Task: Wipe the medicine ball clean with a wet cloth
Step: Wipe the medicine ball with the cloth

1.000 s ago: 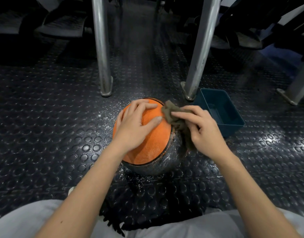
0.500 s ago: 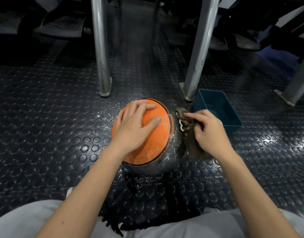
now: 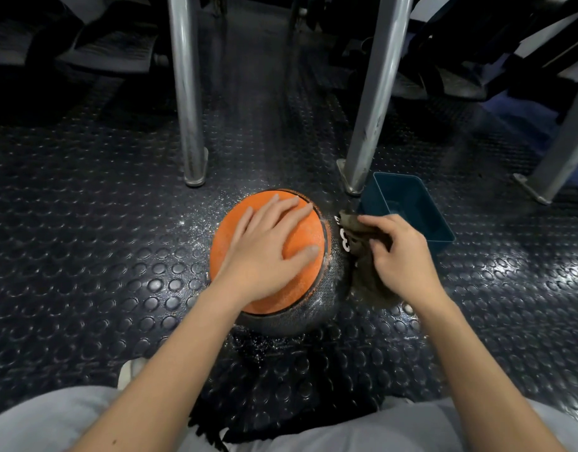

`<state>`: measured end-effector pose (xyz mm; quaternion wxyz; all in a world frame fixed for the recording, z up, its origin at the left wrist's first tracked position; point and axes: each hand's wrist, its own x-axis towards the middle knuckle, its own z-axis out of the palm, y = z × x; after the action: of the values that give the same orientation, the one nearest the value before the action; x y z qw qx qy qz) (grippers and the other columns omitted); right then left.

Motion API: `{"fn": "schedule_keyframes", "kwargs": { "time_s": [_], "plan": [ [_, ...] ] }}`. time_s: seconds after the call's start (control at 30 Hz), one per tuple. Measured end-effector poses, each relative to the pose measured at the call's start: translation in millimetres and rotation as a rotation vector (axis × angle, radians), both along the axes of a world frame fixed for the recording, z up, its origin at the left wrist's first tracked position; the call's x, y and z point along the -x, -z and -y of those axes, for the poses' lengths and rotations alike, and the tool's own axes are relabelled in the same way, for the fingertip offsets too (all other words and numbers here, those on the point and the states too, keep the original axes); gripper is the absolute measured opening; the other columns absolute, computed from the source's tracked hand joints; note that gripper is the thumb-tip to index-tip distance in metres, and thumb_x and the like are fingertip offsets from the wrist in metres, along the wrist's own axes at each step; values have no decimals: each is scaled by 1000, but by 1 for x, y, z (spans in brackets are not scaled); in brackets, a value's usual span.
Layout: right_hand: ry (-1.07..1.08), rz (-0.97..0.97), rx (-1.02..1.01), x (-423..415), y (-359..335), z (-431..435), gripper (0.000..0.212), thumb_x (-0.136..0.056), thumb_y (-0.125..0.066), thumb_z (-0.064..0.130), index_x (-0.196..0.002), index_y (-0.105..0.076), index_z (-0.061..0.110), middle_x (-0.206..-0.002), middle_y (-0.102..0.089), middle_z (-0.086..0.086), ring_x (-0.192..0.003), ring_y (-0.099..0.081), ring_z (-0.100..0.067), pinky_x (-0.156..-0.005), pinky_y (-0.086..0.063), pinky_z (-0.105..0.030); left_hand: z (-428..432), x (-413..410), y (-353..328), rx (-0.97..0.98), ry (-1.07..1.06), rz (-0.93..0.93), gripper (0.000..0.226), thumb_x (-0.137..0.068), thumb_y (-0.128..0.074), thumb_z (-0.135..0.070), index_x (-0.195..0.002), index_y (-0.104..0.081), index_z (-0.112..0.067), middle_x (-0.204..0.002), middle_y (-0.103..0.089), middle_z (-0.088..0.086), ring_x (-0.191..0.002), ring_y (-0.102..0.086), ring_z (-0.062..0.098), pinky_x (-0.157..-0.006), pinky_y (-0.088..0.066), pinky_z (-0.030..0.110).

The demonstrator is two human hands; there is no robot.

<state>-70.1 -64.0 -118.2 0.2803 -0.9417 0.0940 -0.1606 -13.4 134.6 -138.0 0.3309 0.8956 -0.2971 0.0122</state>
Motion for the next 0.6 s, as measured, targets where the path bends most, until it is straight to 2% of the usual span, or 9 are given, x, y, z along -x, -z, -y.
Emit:
{"fn": "schedule_keyframes", "kwargs": {
  "time_s": [0.07,0.1,0.13,0.2,0.3,0.4,0.5,0.6],
  "plan": [
    [3,111,-130,0,-8,-7,41,-86,-55,-6,-119,-63,16,-109,-60,8,-108,-53,-6,-93,-33,-6,0,0,-1,-35,29,5,78,-76,-45,-70,-145,-21,-43,-153,-13,-23,-141,4,-3,-110,15,22],
    [-43,153,-169,0,-12,-12,41,-86,-56,-7,-120,-62,16,-109,-59,10,-106,-52,-1,-93,-34,-5,0,1,-1,-45,31,11,83,-74,-49,-71,-146,-19,-43,-154,-11,-23,-141,4,-2,-110,15,23],
    [-116,167,-162,-1,-15,-16,41,-85,-57,-7,-118,-63,17,-109,-59,11,-106,-53,-2,-95,-36,-9,0,0,-1,-51,27,18,86,-72,-52,-71,-146,-19,-42,-154,-11,-22,-142,5,-2,-110,15,23],
    [-293,109,-51,2,-17,-19,43,-84,-59,-7,-111,-66,25,-108,-59,13,-105,-54,-13,-97,-38,-20,-2,0,-1,-47,20,15,87,-73,-61,-67,-145,-20,-43,-154,-13,-22,-142,3,-1,-112,12,25],
    [-471,-32,-21,7,-24,-12,52,-82,-62,-8,-97,-66,41,-106,-60,21,-102,-53,-20,-94,-38,-24,-4,-1,-2,3,6,-7,87,-70,-70,-60,-143,-27,-42,-151,-19,-23,-142,-1,-1,-112,8,25],
    [-362,-22,22,2,-17,-3,50,-81,-59,-11,-95,-69,36,-101,-61,19,-98,-52,-19,-87,-35,-14,-6,-2,-4,27,12,-22,86,-71,-71,-57,-143,-28,-40,-150,-20,-23,-141,-1,-2,-112,10,25],
    [-96,6,109,-6,3,0,42,-84,-55,-10,-106,-70,21,-104,-61,8,-98,-51,-26,-81,-30,-15,-6,0,-7,10,23,-22,86,-72,-70,-56,-144,-27,-39,-150,-19,-23,-141,-2,-1,-113,10,27],
    [-103,27,36,-3,3,-5,40,-84,-55,-10,-107,-70,19,-104,-59,12,-101,-52,-25,-84,-32,-14,-5,0,-7,6,17,-25,91,-67,-68,-66,-144,-27,-39,-148,-21,-23,-141,-5,-1,-115,8,30]
  ]
}}
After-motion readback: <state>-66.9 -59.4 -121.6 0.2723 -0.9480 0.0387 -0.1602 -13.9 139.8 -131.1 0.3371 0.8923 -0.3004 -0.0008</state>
